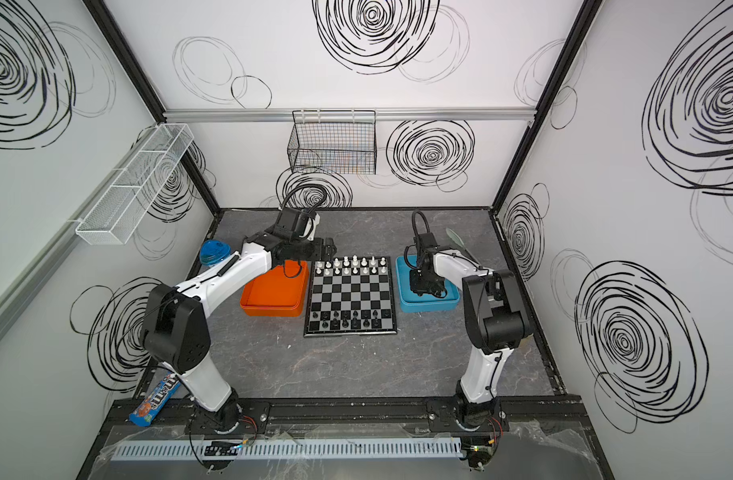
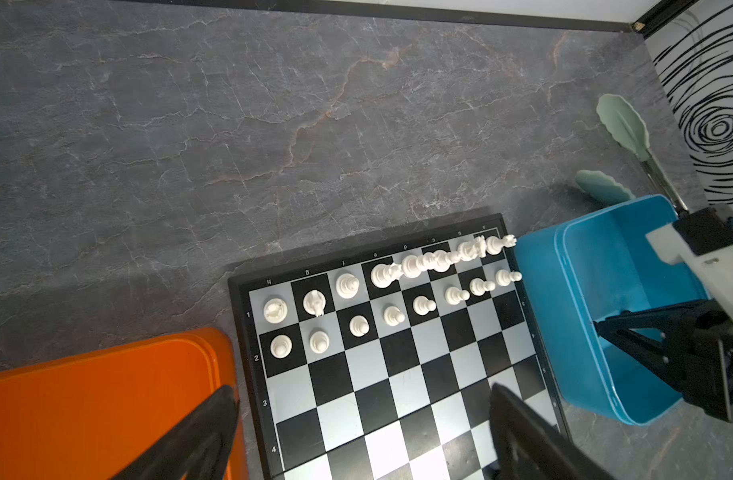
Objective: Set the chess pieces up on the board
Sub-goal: 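Close the right gripper on the black piece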
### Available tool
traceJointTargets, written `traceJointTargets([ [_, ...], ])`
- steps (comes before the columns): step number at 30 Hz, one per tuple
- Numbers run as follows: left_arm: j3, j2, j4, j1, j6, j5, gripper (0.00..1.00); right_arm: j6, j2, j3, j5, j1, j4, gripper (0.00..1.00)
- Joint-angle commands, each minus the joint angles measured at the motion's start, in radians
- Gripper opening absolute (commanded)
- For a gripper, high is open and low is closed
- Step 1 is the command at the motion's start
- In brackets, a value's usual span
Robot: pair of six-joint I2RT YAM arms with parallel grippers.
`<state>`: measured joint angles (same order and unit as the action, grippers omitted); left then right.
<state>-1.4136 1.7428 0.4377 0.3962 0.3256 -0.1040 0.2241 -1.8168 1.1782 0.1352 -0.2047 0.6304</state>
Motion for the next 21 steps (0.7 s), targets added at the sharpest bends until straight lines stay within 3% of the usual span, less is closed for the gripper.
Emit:
traceJointTargets([
  [1,0.010,-0.014,-0.036,-0.012,0.004,0.001,0.97,-0.004,0.018,0.016,-0.009,-0.001,0.033,0.15],
  [21,0.011,-0.016,-0.040,-0.017,0.008,-0.009,0.97,-0.021,0.087,0.129,-0.014,0.004,0.132,0.15],
])
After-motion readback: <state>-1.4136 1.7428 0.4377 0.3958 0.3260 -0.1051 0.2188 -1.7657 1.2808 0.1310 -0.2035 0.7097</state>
